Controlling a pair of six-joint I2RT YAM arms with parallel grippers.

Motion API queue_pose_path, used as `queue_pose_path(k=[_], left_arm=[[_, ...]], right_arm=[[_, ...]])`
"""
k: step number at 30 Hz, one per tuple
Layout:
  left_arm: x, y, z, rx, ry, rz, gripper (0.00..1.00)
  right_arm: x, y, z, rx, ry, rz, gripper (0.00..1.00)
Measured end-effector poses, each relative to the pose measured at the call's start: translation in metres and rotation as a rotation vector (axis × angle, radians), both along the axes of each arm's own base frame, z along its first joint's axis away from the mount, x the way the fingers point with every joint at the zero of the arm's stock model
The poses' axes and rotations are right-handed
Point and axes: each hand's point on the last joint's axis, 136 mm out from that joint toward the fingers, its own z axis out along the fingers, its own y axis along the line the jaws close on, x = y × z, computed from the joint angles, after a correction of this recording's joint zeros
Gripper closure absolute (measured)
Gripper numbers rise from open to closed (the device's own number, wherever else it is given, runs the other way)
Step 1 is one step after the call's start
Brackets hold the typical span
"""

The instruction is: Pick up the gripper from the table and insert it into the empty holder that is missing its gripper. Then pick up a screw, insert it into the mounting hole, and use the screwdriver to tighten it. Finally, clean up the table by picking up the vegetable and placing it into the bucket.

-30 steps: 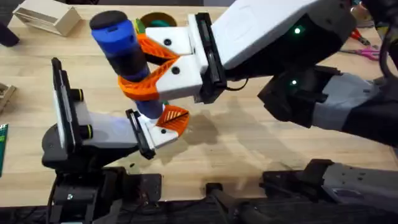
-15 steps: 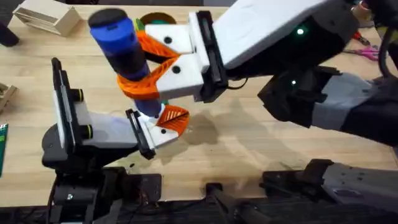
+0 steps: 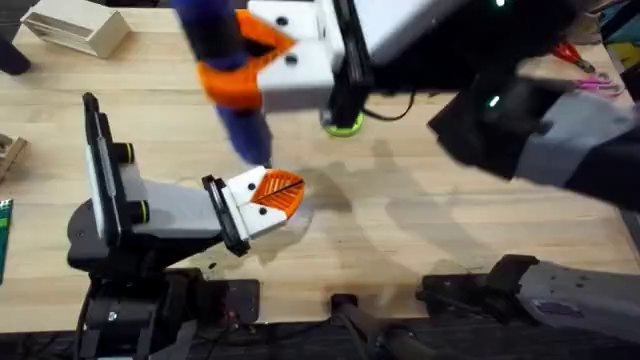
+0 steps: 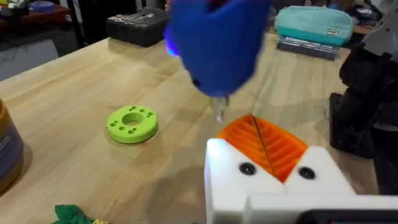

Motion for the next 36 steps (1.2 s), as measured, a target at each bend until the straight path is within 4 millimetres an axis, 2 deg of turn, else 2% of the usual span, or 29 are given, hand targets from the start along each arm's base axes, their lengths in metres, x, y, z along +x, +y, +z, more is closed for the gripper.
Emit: queue_pose_path(k=[3, 6, 10, 14, 17, 22, 24, 29, 36], left_arm=[[0.0, 0.0, 0.0, 0.0, 0.0, 0.0, 0.992], [0.0, 0.0, 0.0, 0.0, 0.0, 0.0, 0.992], [0.0, 0.0, 0.0, 0.0, 0.0, 0.0, 0.992], [0.0, 0.0, 0.0, 0.0, 0.0, 0.0, 0.992], [0.0, 0.0, 0.0, 0.0, 0.0, 0.0, 0.992], [0.0, 0.0, 0.0, 0.0, 0.0, 0.0, 0.992], [0.0, 0.0, 0.0, 0.0, 0.0, 0.0, 0.992], [0.0, 0.0, 0.0, 0.0, 0.0, 0.0, 0.992], [0.0, 0.0, 0.0, 0.0, 0.0, 0.0, 0.992]], right_arm=[[0.03, -0.008, -0.008, -0.099, 0.088, -0.079, 0.972], [0.058, -0.024, -0.011, -0.187, 0.138, -0.164, 0.972], [0.1, -0.066, -0.02, -0.316, 0.199, -0.338, 0.972], [0.127, -0.119, -0.051, -0.494, 0.25, -0.513, 0.972], [0.137, -0.159, -0.083, -0.663, 0.233, -0.622, 0.972], [0.131, -0.212, -0.129, -0.971, 0.1, -0.659, 0.972], [0.132, -0.224, -0.143, -1.071, 0.027, -0.634, 0.972], [0.147, -0.24, -0.184, -1.254, -0.081, -0.553, 0.972], [0.17, -0.269, -0.272, -1.533, -0.062, -0.437, 0.972]])
